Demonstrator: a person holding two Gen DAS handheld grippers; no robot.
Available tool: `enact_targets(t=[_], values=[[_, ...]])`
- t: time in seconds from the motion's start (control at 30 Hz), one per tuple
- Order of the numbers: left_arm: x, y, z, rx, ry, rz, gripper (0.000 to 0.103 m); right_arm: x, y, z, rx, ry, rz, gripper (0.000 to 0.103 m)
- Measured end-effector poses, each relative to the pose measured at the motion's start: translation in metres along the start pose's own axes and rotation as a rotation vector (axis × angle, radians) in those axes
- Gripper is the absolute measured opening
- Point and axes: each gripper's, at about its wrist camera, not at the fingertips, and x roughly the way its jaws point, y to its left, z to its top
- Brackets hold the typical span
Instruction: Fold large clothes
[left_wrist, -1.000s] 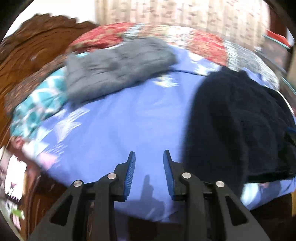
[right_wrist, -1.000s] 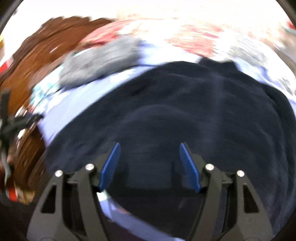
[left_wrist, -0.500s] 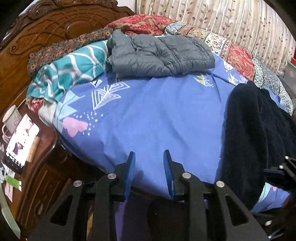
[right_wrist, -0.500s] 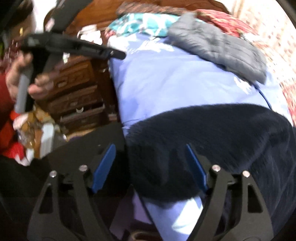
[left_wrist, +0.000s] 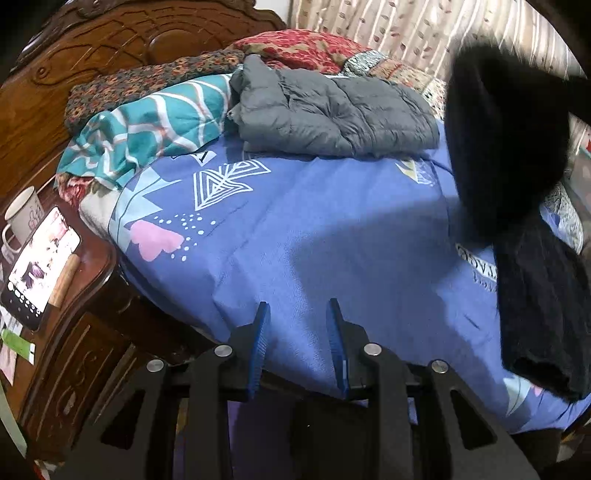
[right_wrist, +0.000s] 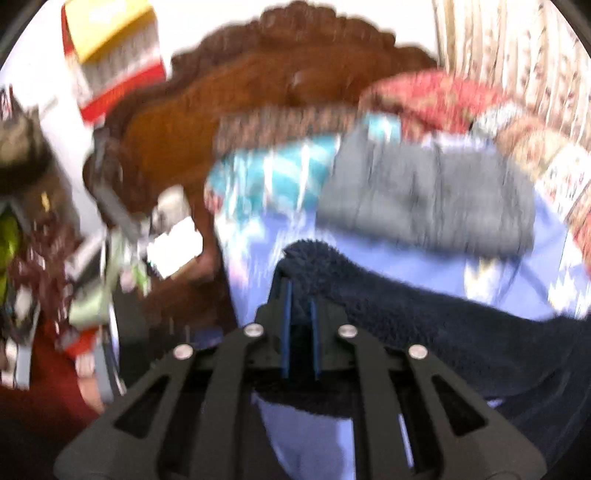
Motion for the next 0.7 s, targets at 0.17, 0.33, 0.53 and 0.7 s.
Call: enact_targets(t=[0.17,0.33,0.53,0.7], values=[[0.003,0.002,-0.003,-0.005,0.011,0.004,0.054,0.017,-0.043,0.059,0.094,0.045,-0.025,0.008],[0.011,0.01,-0.006,-0.041,0.032,0.012,0.053,0.011,-0.075,0.087,0.114,0.078,-0.074,0.008],[0.015,0.009,0.003,-0.048,0.031,0.017,0.053,-0.052,-0.125,0.11,0.135,-0.007,-0.168,0.008],[0.023,-0.011,0.015,-0.024,0.034,-0.011,0.053,-0.151,-0.194,0.109,0.234,-0.152,-0.261,0.008]])
